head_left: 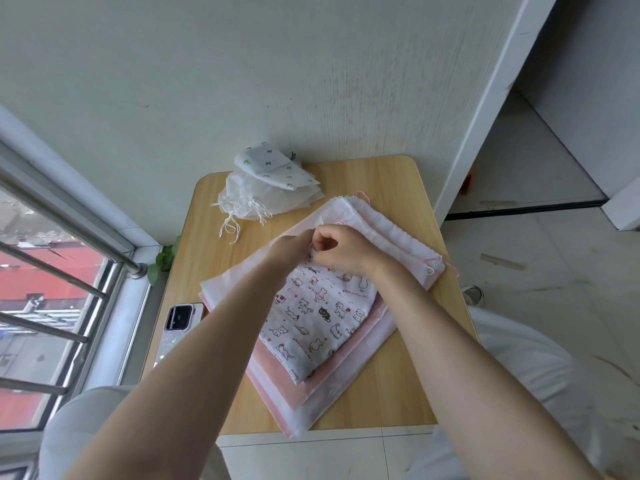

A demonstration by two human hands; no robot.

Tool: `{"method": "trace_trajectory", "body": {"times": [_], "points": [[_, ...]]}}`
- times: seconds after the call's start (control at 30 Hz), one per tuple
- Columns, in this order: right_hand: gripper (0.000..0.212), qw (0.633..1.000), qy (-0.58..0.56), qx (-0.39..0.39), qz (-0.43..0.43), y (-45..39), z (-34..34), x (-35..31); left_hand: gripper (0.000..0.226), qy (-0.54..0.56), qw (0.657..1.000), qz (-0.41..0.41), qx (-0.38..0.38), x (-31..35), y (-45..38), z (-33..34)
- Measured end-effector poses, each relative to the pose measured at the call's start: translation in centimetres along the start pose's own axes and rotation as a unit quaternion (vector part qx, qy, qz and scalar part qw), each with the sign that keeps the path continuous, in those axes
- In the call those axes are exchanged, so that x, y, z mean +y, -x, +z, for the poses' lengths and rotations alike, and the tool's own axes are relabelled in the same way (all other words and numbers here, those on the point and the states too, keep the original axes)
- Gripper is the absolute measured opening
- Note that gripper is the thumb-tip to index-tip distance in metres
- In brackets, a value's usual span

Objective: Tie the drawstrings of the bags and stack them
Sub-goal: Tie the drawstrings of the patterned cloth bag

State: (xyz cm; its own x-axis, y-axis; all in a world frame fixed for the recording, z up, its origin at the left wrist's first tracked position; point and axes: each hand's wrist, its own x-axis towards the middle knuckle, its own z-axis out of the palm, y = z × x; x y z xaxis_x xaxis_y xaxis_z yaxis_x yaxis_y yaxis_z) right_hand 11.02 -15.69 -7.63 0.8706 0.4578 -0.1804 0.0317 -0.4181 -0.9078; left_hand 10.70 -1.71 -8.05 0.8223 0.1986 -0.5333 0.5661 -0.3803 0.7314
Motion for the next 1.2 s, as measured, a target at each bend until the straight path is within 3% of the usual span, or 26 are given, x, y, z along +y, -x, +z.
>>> {"method": "trace_trajectory", "body": {"times": [0.07,0.17,0.3,0.33,0.4,0.57,0.67,0.73,0.83,0.9,0.97,1.07,1.13,1.17,1.2], "points": [[0.013,1.0,0.012,-0.004,0.008,0.2,-0.3,0.1,0.023,0.023,0.999,0.03,0.002,0.1,0.0,0.3],[0.012,0.999,0.036,0.009,0.03,0.4,-0.6,0.4,0.021,0.092,0.992,0.089,0.014,0.0,0.0,0.3],[0.048,0.954,0.264,0.126,0.069,-0.2,-0.9,1.5,0.012,0.195,0.976,0.046,0.086,0.3,-0.3,-0.7],[0.047,0.947,0.282,0.131,0.082,-0.3,-0.9,1.7,0.012,0.235,0.966,0.021,0.101,0.1,-0.5,-1.2],[0.024,0.959,0.244,0.111,0.088,-0.4,-0.8,1.7,0.012,0.31,0.942,-0.019,0.13,-0.8,-0.6,-2.7],[0.043,0.983,0.148,0.079,0.074,-0.7,0.5,-0.2,0.019,0.413,0.885,-0.049,0.209,-3.7,-0.2,-6.0],[0.053,0.988,0.082,0.071,0.111,-0.7,1.1,-1.7,0.017,0.459,0.864,-0.062,0.198,-5.6,-0.2,-7.4],[0.051,0.982,-0.048,0.072,0.165,-0.8,1.5,-2.1,0.016,0.477,0.861,-0.061,0.169,-6.5,0.0,-8.1],[0.046,0.929,-0.28,0.076,0.232,-0.9,1.9,-2.0,0.016,0.547,0.828,-0.047,0.119,-7.2,0.9,-8.9],[0.045,0.876,-0.413,0.084,0.236,-0.9,1.8,-1.4,0.019,0.607,0.786,-0.044,0.106,-7.4,1.5,-9.3],[0.043,0.808,-0.528,0.141,0.222,-0.7,1.2,-0.7,0.024,0.646,0.754,-0.056,0.109,-7.7,1.6,-9.6],[0.014,0.741,-0.603,0.236,0.177,-0.3,1.3,-0.5,0.034,0.687,0.716,-0.058,0.107,-8.0,1.7,-9.4],[0.013,0.705,-0.651,0.241,0.148,-0.2,2.1,-0.9,0.04,0.74,0.664,-0.049,0.092,-8.0,1.8,-9.1],[0.013,0.685,-0.673,0.24,0.14,-0.3,2.4,-1.1,0.042,0.751,0.653,-0.05,0.081,-7.8,1.9,-8.9],[0.017,0.675,-0.687,0.233,0.139,-0.4,2.8,-1.3,0.043,0.742,0.664,-0.051,0.073,-7.8,2.0,-8.9]]}}
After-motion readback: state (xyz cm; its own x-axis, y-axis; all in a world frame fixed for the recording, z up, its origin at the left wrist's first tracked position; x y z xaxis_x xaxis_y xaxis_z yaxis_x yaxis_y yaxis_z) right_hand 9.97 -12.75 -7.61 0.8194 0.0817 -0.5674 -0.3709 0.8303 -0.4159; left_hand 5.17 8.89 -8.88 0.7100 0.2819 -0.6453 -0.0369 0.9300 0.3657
